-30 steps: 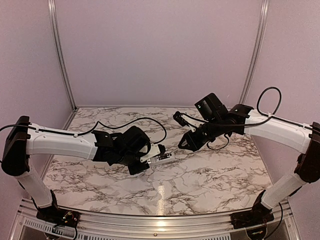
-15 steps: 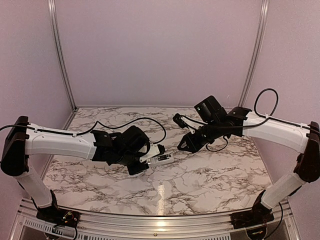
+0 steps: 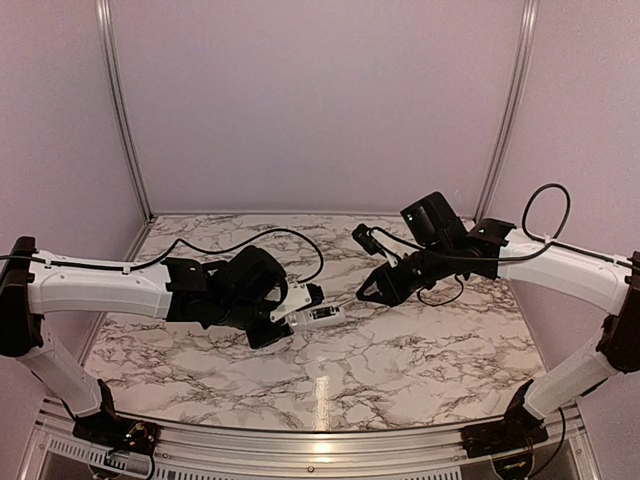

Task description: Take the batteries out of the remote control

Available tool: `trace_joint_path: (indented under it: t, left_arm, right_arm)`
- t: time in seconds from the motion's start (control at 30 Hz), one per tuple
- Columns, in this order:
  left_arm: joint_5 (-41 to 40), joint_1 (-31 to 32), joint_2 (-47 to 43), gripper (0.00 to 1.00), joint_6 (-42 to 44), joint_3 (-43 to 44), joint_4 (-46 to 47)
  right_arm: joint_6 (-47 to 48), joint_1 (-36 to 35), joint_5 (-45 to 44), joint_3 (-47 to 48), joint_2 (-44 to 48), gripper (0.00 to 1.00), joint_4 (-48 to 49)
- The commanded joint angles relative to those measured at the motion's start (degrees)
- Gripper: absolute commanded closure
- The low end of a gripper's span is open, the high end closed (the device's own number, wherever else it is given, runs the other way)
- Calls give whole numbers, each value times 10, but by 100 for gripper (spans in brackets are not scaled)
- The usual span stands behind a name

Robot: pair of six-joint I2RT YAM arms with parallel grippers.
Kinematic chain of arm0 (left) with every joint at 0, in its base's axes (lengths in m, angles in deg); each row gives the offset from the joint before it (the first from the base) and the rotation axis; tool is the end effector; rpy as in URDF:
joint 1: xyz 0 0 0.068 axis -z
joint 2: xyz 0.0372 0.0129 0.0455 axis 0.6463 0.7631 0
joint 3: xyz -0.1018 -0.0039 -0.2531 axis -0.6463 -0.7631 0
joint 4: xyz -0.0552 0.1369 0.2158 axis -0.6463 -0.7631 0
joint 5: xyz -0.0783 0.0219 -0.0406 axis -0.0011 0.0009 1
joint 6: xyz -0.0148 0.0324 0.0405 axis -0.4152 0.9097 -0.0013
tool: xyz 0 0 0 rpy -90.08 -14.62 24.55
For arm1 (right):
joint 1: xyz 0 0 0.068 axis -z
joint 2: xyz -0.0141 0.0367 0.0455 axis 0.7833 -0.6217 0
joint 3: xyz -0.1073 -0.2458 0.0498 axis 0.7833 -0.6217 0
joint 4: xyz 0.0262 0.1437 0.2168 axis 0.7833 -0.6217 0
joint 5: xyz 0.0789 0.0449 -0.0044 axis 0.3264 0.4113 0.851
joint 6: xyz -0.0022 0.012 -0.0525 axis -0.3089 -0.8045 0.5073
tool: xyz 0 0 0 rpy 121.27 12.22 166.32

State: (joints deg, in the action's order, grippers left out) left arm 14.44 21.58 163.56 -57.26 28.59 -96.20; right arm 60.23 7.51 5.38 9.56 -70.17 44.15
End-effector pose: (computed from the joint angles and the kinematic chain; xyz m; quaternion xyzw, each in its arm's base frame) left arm 0.1634 -0.2912 0.2326 0.5794 0.7392 -0.0413 0.3407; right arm 0.2089 0.2194 0.2884 -0.3556 0.8501 0.2993 0.2476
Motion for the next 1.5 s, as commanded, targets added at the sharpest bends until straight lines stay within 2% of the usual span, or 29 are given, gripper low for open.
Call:
trace_joint_path:
  t: [0.0,0.8,1.47]
  left_arm:
    - [19,4,-29,100,-4,-1,46]
    - [41,4,-54,100,-12,-27,68]
    - [38,4,-45,100,-27,-17,72]
  right_arm:
    - [-18,-5,62,-7,19,100,34]
    - [-62,-5,139,-66,79,100,94]
    - [-54,-4,120,-71,76,100,84]
